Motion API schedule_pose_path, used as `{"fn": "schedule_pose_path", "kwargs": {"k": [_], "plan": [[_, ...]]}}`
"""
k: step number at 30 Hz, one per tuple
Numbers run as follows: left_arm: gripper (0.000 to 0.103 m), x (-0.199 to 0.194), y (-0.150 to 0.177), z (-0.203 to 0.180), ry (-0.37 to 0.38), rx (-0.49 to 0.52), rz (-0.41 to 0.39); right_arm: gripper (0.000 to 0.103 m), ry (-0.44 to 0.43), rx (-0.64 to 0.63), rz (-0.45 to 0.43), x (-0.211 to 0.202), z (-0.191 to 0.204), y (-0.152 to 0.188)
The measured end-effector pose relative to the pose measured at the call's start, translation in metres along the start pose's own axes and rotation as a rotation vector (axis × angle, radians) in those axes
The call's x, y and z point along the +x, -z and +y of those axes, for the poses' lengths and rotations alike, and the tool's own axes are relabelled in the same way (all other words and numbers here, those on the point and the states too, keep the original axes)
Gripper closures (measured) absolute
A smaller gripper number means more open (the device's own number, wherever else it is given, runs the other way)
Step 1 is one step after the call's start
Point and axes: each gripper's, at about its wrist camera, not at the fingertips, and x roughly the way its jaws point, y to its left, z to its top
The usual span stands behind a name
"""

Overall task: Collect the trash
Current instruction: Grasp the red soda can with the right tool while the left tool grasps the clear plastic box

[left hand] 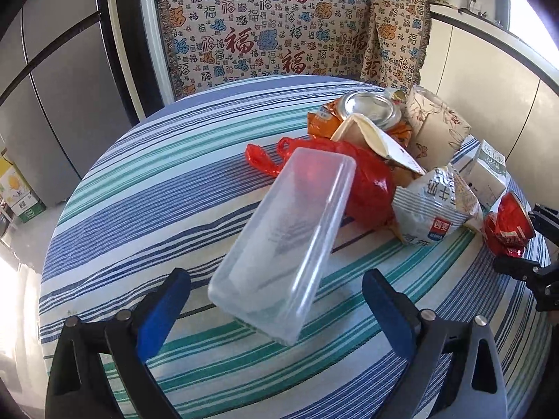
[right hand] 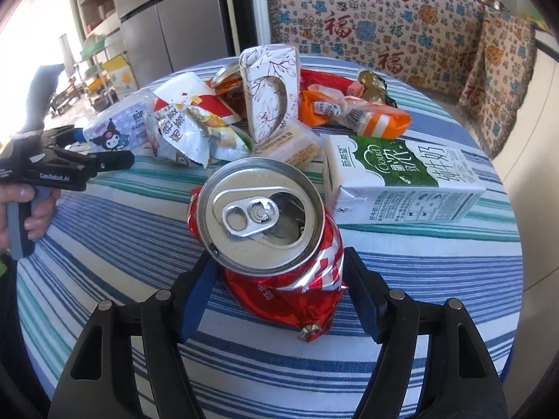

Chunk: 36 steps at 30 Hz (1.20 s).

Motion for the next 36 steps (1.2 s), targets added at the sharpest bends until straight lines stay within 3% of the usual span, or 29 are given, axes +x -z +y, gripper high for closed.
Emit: {"fn": "schedule_pose_path", "kwargs": {"k": [8,15,16,17,19,23,24,31,36], "plan": [[0.044,-0.007,0.005,0.002,-0.017,-0.002,-0.029,0.025,-0.003,-0.052,0.016,-0.001,0.001,-0.001],[0.045,-0.01,0.008,-0.002,-0.003,0.001,-0.035,0.024,-0.007,-0.086,-0.011,-0.011,-0.002,-0.007],[0.044,-0.008,0.007,-0.003,-0.001,0.0,-0.03,0.025,-0.016,-0.093,-0.003,-0.008,-0.001,-0.008],[0.044,-0.008,0.008,-0.003,0.0,0.001,-0.028,0.037,-0.03,-0.102,0.014,-0.005,0.0,-0.008],[0.044,-0.011,0.007,-0.002,0.007,-0.002,-0.04,0.038,-0.041,-0.106,0.022,-0.004,0.001,-0.007],[0.069,-0.013,0.009,0.001,0.029,-0.024,-0.047,0.038,-0.063,-0.086,0.005,-0.016,0.003,-0.003],[0.071,-0.013,0.01,0.003,0.035,-0.035,-0.046,0.038,-0.064,-0.077,0.0,-0.02,0.002,-0.002],[0.071,-0.035,0.023,0.003,0.009,-0.1,-0.031,0.038,-0.088,0.028,-0.036,-0.052,-0.02,0.009],[0.071,-0.067,0.036,-0.015,-0.004,-0.142,-0.064,0.038,-0.086,0.07,-0.059,-0.072,-0.034,0.02]]}}
